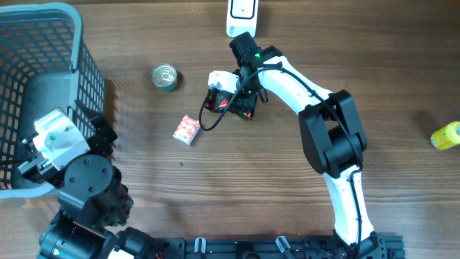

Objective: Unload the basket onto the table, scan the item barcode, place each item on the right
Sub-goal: 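Lift the hex wrench pack off the table with the right gripper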

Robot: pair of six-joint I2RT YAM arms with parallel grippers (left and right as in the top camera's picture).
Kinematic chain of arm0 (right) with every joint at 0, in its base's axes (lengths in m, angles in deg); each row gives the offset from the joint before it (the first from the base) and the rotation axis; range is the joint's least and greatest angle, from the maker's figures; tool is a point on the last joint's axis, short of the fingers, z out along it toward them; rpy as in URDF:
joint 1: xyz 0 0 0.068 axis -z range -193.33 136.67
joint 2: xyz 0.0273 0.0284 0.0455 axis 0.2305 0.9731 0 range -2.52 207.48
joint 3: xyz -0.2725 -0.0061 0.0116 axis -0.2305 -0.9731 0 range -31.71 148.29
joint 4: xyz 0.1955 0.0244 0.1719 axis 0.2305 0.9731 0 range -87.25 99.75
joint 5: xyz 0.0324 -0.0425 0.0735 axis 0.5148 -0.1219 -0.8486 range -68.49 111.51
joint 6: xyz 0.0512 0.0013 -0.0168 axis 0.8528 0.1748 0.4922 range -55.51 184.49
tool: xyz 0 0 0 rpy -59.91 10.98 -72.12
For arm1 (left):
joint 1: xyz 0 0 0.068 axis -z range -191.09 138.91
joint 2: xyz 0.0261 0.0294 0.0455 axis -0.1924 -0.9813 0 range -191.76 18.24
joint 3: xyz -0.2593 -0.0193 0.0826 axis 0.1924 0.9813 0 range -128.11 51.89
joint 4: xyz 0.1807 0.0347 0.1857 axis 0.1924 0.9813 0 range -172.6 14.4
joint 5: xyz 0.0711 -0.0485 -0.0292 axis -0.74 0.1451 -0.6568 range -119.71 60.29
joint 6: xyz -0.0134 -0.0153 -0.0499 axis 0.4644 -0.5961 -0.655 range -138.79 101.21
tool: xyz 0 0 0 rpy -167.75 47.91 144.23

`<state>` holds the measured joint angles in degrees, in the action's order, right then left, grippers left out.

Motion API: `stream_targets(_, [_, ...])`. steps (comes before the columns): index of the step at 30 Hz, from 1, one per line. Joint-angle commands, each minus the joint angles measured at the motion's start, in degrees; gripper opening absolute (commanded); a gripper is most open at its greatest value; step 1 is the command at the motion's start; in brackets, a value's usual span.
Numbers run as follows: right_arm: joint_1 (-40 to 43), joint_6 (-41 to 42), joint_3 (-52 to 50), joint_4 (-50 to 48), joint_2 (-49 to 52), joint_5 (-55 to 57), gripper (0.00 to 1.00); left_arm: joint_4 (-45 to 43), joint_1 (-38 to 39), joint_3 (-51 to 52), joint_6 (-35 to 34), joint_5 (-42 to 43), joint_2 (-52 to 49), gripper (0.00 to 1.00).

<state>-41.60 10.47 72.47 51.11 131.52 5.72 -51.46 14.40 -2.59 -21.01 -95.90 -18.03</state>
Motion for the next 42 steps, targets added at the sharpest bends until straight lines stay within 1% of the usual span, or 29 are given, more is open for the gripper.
stream_targets(1, [-0.6, 1.6, -0.4, 0.7, 3.5, 2.5, 0.62, 0.0, -0.2, -0.7, -0.1, -1.0, 0.0, 1.0])
stream_targets(3, [-0.6, 1.8, -0.4, 0.8, 3.5, 2.4, 0.55, 0.0, -0.2, -0.7, -0.1, -1.0, 0.0, 1.0])
stream_targets(5, [-0.6, 2.6, -0.4, 0.7, 3.5, 2.4, 0.52, 0.0, -0.2, -0.7, -0.1, -0.9, 0.0, 1.0])
stream_targets(8, [-0.6, 4.1, -0.4, 0.9, 3.5, 2.4, 0.42, 0.0, -0.2, -0.7, -0.1, -0.9, 0.0, 1.0])
stream_targets(13, [-0.6, 8.0, -0.4, 1.0, 3.5, 0.2, 0.41, 0.0, -0.2, -0.7, -0.1, -0.9, 0.0, 1.0])
stream_targets(18, [-0.6, 12.2, -0.4, 2.1, 3.5, -4.2, 0.35, 0.0, -0.2, -0.7, -0.1, -1.0, 0.0, 1.0])
stream_targets(22, [-0.6, 15.2, -0.4, 2.5, 3.5, -7.5, 0.33, 0.0, -0.2, -0.7, -0.1, -1.0, 0.0, 1.0])
stream_targets(26, [-0.6, 15.5, -0.4, 3.5, 3.5, -12.3, 0.31, 0.0, -0.2, -0.7, -0.1, -1.0, 0.0, 1.0])
stream_targets(32, [-0.6, 15.7, -0.4, 3.6, 3.5, -13.1, 0.27, 0.0, -0.2, -0.7, -0.1, -1.0, 0.0, 1.0])
stream_targets(37, [-0.6, 15.8, -0.4, 5.1, 3.5, -21.3, 0.24, 0.0, -0.2, -0.7, -0.1, -1.0, 0.0, 1.0])
stream_targets(42, [-0.5, 20.0, -0.3, 5.3, 3.4, -27.3, 0.24, 0.0, -0.2, -0.7, -0.1, -1.0, 0.0, 1.0])
